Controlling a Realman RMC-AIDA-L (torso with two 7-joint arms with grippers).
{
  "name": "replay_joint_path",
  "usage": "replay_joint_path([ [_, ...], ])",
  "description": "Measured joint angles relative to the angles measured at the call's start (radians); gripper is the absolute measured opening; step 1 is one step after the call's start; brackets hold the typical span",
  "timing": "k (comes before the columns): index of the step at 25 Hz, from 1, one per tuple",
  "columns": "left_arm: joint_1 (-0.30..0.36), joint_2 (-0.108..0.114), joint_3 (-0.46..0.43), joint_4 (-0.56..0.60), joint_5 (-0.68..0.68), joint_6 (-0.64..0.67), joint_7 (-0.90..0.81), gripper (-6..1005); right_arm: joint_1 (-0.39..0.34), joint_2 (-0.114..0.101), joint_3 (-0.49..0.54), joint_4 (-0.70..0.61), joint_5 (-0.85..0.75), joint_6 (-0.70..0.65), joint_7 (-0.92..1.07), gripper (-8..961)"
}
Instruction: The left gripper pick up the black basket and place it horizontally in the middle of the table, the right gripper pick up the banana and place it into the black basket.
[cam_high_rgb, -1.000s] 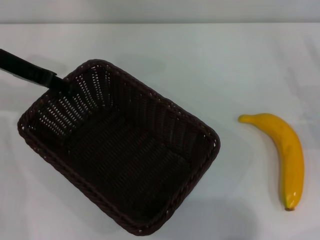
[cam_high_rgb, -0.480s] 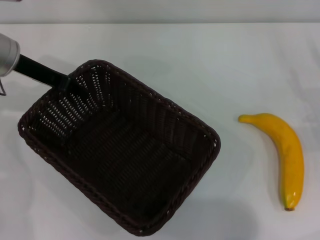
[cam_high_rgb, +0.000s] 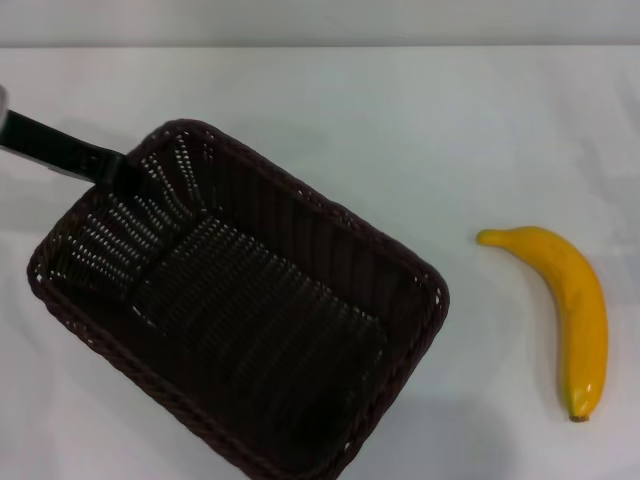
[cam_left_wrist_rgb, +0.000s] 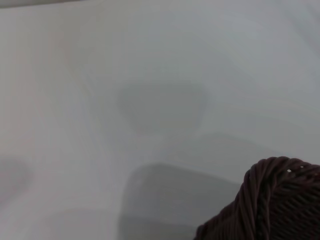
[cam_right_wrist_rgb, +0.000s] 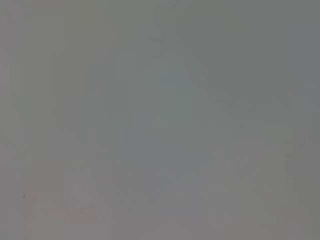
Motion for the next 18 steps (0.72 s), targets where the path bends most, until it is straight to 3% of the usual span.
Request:
replay_joint_path([
  [4,0.022,0.027,-0.082,0.005,-0.023,-0.061,0.004,151,0.0,-0.001,0.002,0.0,0.0,0.0,0.0,841],
  [9,0.086,0.067,-0.166,-0.002,-0.115,-0.085,-0.018,152,0.001,-0.003,0.003,0.001,0.0,0.0,0.0,841],
  [13,0.147,0.073,-0.222,-0.002,-0.198,-0.077,-0.072,155,0.002,-0.004,0.003,0.002,0.0,0.0,0.0,842],
  [18,0.209,0.067,-0.228,-0.005,-0.302,-0.05,-0.135,160,0.008,-0.007,0.003,0.004,0.0,-0.003,0.0,842],
])
